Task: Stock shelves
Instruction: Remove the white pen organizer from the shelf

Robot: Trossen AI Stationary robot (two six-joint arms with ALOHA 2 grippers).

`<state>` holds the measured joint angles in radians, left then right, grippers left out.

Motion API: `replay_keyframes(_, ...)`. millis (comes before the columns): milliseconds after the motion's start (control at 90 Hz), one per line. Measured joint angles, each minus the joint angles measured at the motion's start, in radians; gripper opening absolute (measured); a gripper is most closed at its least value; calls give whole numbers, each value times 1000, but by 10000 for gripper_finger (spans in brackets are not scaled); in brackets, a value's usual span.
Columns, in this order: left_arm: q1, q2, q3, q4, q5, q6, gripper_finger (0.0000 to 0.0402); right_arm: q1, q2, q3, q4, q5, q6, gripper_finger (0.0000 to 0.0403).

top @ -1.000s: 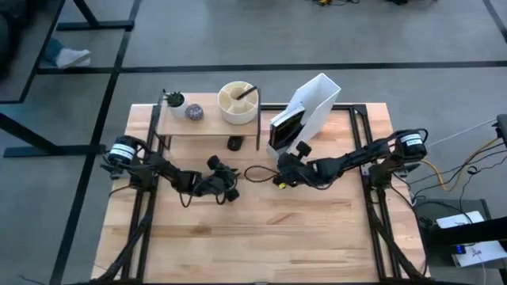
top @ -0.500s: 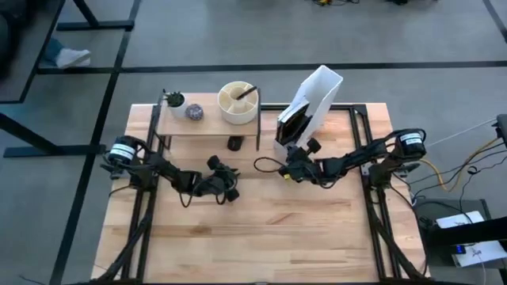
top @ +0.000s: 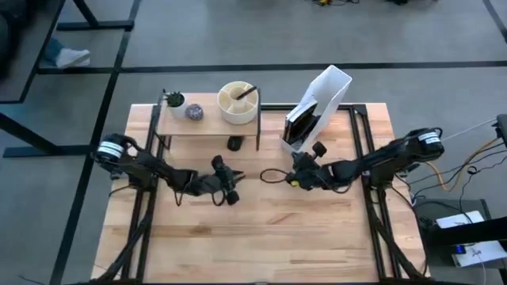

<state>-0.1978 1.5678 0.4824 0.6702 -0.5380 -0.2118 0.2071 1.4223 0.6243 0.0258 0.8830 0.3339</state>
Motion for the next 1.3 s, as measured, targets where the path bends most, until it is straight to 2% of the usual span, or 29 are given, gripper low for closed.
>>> replay_keyframes(189, 0, -175, 0, -1, 76, 182, 74, 53, 2, 0, 16, -189, 7, 0)
replay_keyframes(267, 2, -247, 0, -9, 110, 245, 86, 56, 23, 0, 52, -291, 7, 0)
replay_keyframes(356, 9, -333, 6, -59, 113, 290, 105, 54, 52, 1, 107, -360, 7, 0)
replay_keyframes(467, 40, -443, 55, -242, 113, 310, 134, 55, 90, 2, 166, -393, 6, 0)
replay_keyframes(633, 133, -538, 248, -724, 112, 351, 176, 54, 154, 2, 233, -394, -11, 0)
replay_keyframes(778, 230, -538, 449, -1021, 112, 429, 202, 55, 209, 2, 300, -396, -19, 0)
replay_keyframes(900, 326, -509, 588, -1188, 113, 508, 212, 55, 253, 2, 374, -396, -22, 0)
replay_keyframes(1111, 550, -411, 774, -1382, 249, 627, 205, 55, 300, 3, 456, -413, -34, 0)
replay_keyframes(1300, 663, -265, 912, -1496, 337, 775, 191, 55, 322, 3, 470, -416, 19, 0)
